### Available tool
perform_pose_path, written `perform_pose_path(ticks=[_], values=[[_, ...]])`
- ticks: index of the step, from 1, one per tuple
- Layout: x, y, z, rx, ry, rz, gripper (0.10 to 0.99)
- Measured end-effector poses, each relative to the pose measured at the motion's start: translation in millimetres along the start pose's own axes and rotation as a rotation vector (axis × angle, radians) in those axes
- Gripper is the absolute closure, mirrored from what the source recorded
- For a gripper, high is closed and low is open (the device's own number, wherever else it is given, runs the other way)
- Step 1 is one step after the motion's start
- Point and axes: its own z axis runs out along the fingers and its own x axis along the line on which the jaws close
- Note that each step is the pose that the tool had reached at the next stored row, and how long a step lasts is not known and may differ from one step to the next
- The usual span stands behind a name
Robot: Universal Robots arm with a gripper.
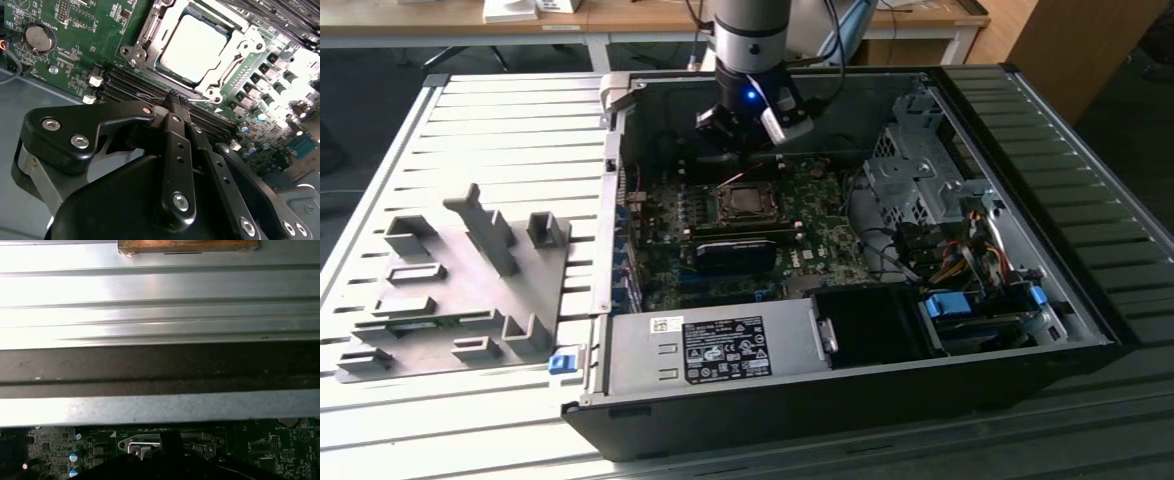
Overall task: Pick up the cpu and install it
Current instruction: 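Install the first cpu locking lever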
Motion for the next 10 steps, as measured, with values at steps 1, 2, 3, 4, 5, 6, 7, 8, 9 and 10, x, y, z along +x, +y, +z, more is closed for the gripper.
perform_pose_path(ticks=[1,2,3,4,5,6,7,8,9,10], values=[[-0.7,0.6,0.6,0.001,0.0000,0.000,0.980],[-1.4,1.2,1.2,0.002,0.0000,0.000,0.980],[-2.2,2.0,1.8,0.002,0.0000,0.000,0.980],[-3.2,3.0,2.3,0.002,-0.0001,0.000,0.980],[-4.2,4.0,2.8,0.002,-0.0001,0.000,0.980],[-5.2,4.8,3.3,0.002,-0.0001,0.000,0.980],[-6.0,5.4,3.8,0.002,-0.0001,0.000,0.980],[-6.6,5.6,4.3,0.002,-0.0003,0.000,0.980],[-7.0,5.7,4.6,0.003,-0.0002,0.000,0.980],[-7.2,5.7,4.8,0.004,-0.0002,0.000,0.980]])
